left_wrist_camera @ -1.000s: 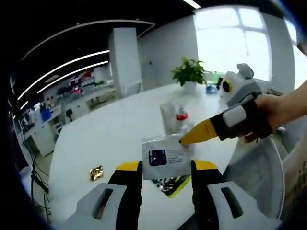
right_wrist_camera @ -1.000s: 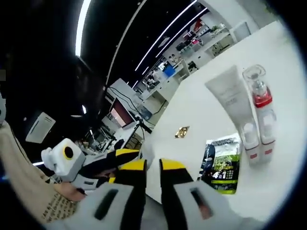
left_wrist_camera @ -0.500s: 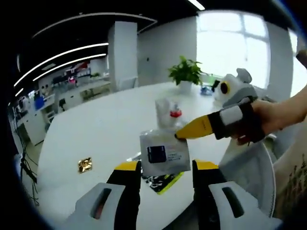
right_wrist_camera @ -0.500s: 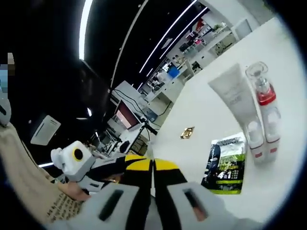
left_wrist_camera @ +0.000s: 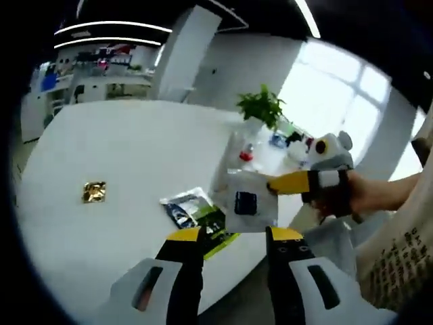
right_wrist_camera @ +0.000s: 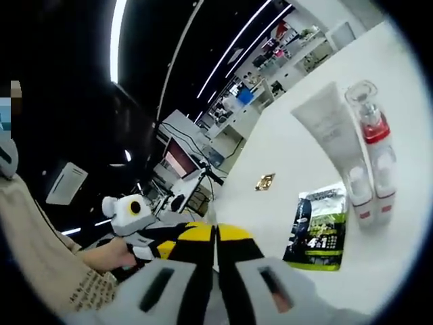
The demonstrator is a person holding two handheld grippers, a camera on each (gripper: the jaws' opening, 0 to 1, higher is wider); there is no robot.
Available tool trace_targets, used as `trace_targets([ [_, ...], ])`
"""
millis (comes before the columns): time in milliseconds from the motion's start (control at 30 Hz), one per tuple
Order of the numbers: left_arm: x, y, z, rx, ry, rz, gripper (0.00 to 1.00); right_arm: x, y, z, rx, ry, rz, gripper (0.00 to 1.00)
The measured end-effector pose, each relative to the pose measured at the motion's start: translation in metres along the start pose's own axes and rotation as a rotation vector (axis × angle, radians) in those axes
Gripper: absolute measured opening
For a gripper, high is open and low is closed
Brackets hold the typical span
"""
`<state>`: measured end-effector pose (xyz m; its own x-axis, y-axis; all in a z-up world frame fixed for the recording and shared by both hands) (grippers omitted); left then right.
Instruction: Arrange the skincare products in the storage area until every visible bottle or jar stands upright without overlapping.
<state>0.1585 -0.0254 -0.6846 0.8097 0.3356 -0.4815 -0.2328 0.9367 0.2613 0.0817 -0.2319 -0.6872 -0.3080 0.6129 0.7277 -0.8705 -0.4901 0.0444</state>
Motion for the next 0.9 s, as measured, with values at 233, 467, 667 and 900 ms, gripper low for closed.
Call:
trace_targets([
  [233,0.008,0.003,-0.004,-0.001,0.078,-0.017,0.14,0.002,-0.005,-0.001,0.027,0.006,0.014,0.01],
  [467,0.014,0.005,-0.007,0.001,0.152,-0.016,0.01,-0.002,-0.012,-0.003,0.048,0.005,0.002,0.01],
  [667,0.018,0.01,-0.015,0.037,0.251,0.019,0.0,-0.007,-0.023,-0.01,0.179,0.136,-0.068,0.01],
  [900,0.025,0.013,-0.032,0.113,0.251,0.088,0.0,-0.015,-0.049,-0.029,0.309,0.277,-0.141,0.02],
])
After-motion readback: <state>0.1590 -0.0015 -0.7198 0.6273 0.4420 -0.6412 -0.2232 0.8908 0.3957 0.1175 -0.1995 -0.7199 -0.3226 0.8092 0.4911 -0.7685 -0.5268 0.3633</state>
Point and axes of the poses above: the point that each gripper's makers call its tool centre point, and the gripper's own axes: y roughly backward along the fingers, x roughly to its left, z roughly out of its top, the point moved 10 cm from there along y, roughly backward along the fingers, and after that the axes turned 10 degrees about -x, right-handed, at the moved point
